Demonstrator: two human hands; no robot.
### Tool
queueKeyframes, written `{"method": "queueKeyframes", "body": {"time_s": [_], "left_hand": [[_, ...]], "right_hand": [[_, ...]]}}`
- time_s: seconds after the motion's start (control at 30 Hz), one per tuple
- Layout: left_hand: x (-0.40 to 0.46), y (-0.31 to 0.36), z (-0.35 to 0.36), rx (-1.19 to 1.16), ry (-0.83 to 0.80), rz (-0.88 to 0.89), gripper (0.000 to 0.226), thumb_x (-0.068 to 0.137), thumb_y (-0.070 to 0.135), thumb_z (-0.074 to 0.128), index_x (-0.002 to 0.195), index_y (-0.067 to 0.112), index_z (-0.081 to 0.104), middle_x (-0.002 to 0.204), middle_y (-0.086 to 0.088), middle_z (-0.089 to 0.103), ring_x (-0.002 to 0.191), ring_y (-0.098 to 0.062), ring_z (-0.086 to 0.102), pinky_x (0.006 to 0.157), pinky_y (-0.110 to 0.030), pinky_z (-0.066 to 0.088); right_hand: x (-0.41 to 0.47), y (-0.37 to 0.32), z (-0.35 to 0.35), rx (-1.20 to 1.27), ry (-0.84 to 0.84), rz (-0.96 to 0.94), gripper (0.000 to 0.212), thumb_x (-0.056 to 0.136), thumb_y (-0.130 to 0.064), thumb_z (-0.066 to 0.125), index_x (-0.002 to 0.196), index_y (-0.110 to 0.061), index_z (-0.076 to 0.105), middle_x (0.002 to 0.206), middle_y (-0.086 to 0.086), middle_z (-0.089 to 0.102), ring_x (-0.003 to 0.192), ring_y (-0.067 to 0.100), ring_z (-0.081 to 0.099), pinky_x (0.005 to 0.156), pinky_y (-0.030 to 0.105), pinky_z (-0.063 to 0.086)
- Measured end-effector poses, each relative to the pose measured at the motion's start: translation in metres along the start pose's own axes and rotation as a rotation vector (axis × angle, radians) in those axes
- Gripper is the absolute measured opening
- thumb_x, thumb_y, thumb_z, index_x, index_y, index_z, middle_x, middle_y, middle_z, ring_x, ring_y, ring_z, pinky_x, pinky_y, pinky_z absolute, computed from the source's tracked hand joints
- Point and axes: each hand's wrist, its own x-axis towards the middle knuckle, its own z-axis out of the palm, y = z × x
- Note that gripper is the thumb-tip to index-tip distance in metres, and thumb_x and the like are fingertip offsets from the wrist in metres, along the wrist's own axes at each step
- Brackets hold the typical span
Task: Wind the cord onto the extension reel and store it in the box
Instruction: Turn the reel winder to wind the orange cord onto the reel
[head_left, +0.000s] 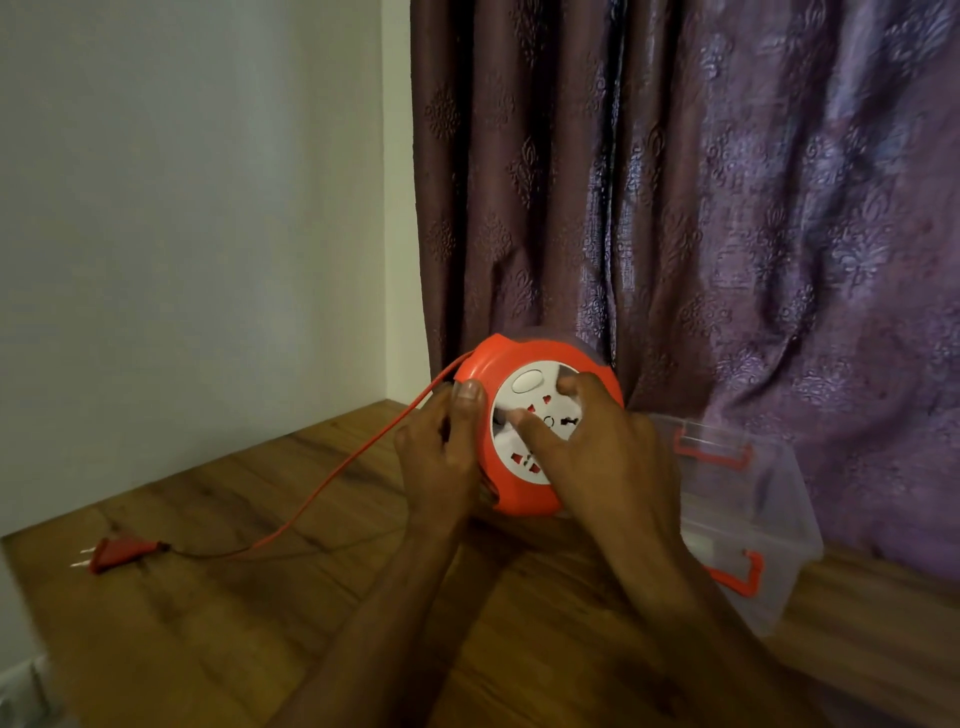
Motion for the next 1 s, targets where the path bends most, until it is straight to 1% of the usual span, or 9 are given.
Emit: {"method": "queueKeyframes", "body": {"time_s": [0.13, 0.23, 0.3, 0.37, 0.47, 0.7, 0.83, 0.93, 1.0], "left_hand": [[0.002, 0.001, -0.003, -0.038, 0.044, -0.036, 0.028, 0.088, 0.059, 0.047, 0.084, 0.044, 0.070, 0.083, 0.006, 0.076, 0.074, -0.018, 0.074, 0.067, -0.046, 0.062], [0.006, 0.003, -0.005, -0.038, 0.073, -0.086, 0.026, 0.091, 0.049, 0.047, 0.079, 0.049, 0.071, 0.079, 0.009, 0.075, 0.074, -0.020, 0.073, 0.069, -0.049, 0.062], [0.008, 0.005, -0.008, -0.045, 0.073, -0.087, 0.028, 0.094, 0.044, 0.049, 0.078, 0.051, 0.070, 0.077, 0.015, 0.075, 0.073, -0.016, 0.073, 0.067, -0.043, 0.062], [0.009, 0.008, -0.009, -0.048, 0.061, -0.081, 0.028, 0.095, 0.043, 0.049, 0.079, 0.051, 0.070, 0.077, 0.020, 0.074, 0.071, -0.011, 0.073, 0.064, -0.035, 0.061], [0.008, 0.011, -0.009, -0.052, 0.037, -0.090, 0.021, 0.089, 0.046, 0.048, 0.082, 0.043, 0.068, 0.075, 0.020, 0.074, 0.071, -0.009, 0.073, 0.060, -0.026, 0.060], [0.006, 0.016, -0.007, -0.069, -0.004, -0.165, 0.018, 0.094, 0.036, 0.047, 0.090, 0.034, 0.065, 0.088, 0.001, 0.074, 0.080, -0.022, 0.073, 0.076, -0.045, 0.061], [0.006, 0.020, -0.009, -0.074, -0.037, -0.211, 0.040, 0.090, 0.048, 0.045, 0.101, 0.017, 0.067, 0.103, -0.020, 0.072, 0.094, -0.038, 0.069, 0.088, -0.050, 0.057], [0.003, 0.022, -0.007, -0.089, -0.061, -0.225, 0.036, 0.083, 0.051, 0.044, 0.099, 0.026, 0.063, 0.102, -0.015, 0.073, 0.090, -0.034, 0.071, 0.084, -0.053, 0.058], [0.002, 0.020, -0.006, -0.058, -0.047, -0.201, 0.023, 0.090, 0.043, 0.045, 0.095, 0.029, 0.062, 0.095, -0.009, 0.073, 0.084, -0.029, 0.072, 0.080, -0.048, 0.060]], "right_hand": [[0.003, -0.004, -0.014, -0.066, -0.046, -0.271, 0.049, 0.083, -0.047, 0.056, 0.126, -0.036, 0.035, 0.118, 0.000, 0.052, 0.096, 0.029, 0.059, 0.074, 0.044, 0.051], [0.003, -0.006, -0.021, -0.145, -0.135, -0.440, 0.050, 0.082, -0.028, 0.052, 0.125, -0.042, 0.030, 0.124, -0.002, 0.035, 0.091, 0.028, 0.060, 0.066, 0.043, 0.053], [0.002, -0.008, -0.024, -0.126, -0.214, -0.473, 0.047, 0.076, -0.045, 0.036, 0.123, -0.048, 0.032, 0.132, -0.003, 0.030, 0.098, 0.028, 0.058, 0.070, 0.043, 0.053], [0.001, -0.007, -0.023, -0.161, -0.269, -0.494, 0.061, 0.065, -0.060, 0.021, 0.124, -0.052, 0.034, 0.144, -0.003, 0.023, 0.108, 0.032, 0.054, 0.078, 0.045, 0.051], [0.002, -0.005, -0.022, -0.240, -0.320, -0.487, 0.068, 0.059, -0.066, 0.016, 0.125, -0.057, 0.030, 0.150, -0.003, 0.015, 0.113, 0.033, 0.053, 0.084, 0.047, 0.049], [0.004, -0.003, -0.028, -0.246, -0.336, -0.480, 0.070, 0.055, -0.066, 0.024, 0.125, -0.059, 0.031, 0.147, -0.005, 0.020, 0.106, 0.030, 0.058, 0.084, 0.043, 0.049], [0.005, -0.003, -0.027, -0.286, -0.266, -0.481, 0.062, 0.066, -0.056, 0.031, 0.128, -0.060, 0.025, 0.137, -0.001, 0.031, 0.091, 0.031, 0.061, 0.071, 0.038, 0.049], [0.008, 0.002, -0.023, -0.333, -0.190, -0.485, 0.062, 0.080, -0.037, 0.053, 0.129, -0.060, 0.021, 0.125, -0.001, 0.038, 0.077, 0.026, 0.061, 0.060, 0.030, 0.041], [0.008, 0.004, -0.021, -0.343, -0.168, -0.479, 0.064, 0.079, -0.038, 0.057, 0.129, -0.057, 0.022, 0.118, -0.002, 0.042, 0.077, 0.025, 0.060, 0.058, 0.030, 0.038]]}}
